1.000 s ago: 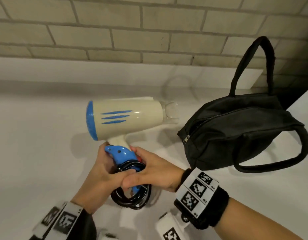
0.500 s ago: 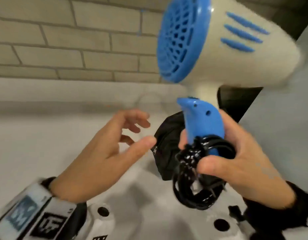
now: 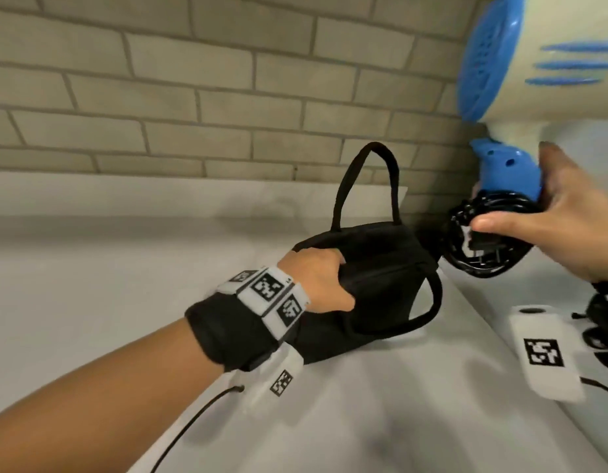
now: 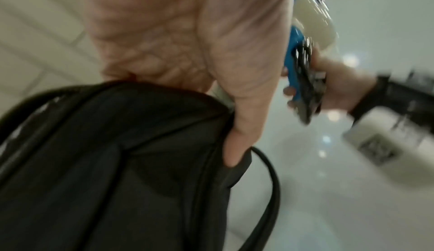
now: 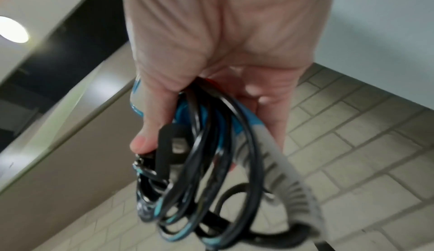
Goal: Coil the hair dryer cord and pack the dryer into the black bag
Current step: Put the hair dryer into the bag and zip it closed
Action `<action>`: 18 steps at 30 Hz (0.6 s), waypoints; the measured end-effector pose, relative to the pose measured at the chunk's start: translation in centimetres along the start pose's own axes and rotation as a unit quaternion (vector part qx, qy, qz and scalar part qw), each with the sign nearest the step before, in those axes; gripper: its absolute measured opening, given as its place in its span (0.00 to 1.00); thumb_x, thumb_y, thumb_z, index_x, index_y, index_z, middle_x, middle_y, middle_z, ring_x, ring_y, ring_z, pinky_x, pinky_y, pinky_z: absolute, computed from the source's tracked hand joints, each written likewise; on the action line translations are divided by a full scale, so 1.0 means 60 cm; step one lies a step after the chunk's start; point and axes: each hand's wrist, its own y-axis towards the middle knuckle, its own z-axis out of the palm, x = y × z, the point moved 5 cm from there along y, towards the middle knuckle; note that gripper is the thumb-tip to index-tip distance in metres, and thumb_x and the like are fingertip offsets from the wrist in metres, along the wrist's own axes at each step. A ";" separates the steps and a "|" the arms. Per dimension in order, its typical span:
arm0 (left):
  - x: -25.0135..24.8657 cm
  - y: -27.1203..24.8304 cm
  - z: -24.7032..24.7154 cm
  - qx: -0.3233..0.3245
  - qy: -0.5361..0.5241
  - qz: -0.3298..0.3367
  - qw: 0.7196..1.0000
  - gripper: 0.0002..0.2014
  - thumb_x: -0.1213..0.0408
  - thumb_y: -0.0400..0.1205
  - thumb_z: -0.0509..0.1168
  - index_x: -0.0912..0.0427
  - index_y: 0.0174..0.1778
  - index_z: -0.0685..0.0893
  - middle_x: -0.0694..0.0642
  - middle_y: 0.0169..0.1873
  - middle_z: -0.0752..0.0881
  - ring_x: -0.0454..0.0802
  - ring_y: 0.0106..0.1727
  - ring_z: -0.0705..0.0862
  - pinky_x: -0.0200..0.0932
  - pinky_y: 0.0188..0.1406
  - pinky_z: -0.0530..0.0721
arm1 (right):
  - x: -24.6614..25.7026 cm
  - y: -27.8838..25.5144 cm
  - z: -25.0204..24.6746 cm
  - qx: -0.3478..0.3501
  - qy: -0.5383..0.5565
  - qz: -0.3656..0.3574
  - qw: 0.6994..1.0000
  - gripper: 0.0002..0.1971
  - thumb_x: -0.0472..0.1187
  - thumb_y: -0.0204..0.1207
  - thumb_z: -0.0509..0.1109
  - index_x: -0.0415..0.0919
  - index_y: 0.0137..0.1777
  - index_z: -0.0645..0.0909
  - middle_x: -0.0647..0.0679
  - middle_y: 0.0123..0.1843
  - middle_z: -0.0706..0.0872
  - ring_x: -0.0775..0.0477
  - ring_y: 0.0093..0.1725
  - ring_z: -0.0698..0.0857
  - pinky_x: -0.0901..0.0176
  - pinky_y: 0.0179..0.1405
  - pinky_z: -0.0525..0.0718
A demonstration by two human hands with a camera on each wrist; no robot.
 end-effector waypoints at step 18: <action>0.010 -0.092 0.007 -0.065 -0.054 0.120 0.989 0.20 0.64 0.73 0.63 0.41 0.57 0.66 0.44 0.53 0.78 0.44 0.52 0.76 0.41 0.46 0.75 | -0.096 0.062 0.183 0.343 -0.389 -0.079 0.851 0.35 0.55 0.67 0.72 0.54 0.72 0.60 0.49 0.62 0.83 0.46 0.57 0.82 0.54 0.54 0.79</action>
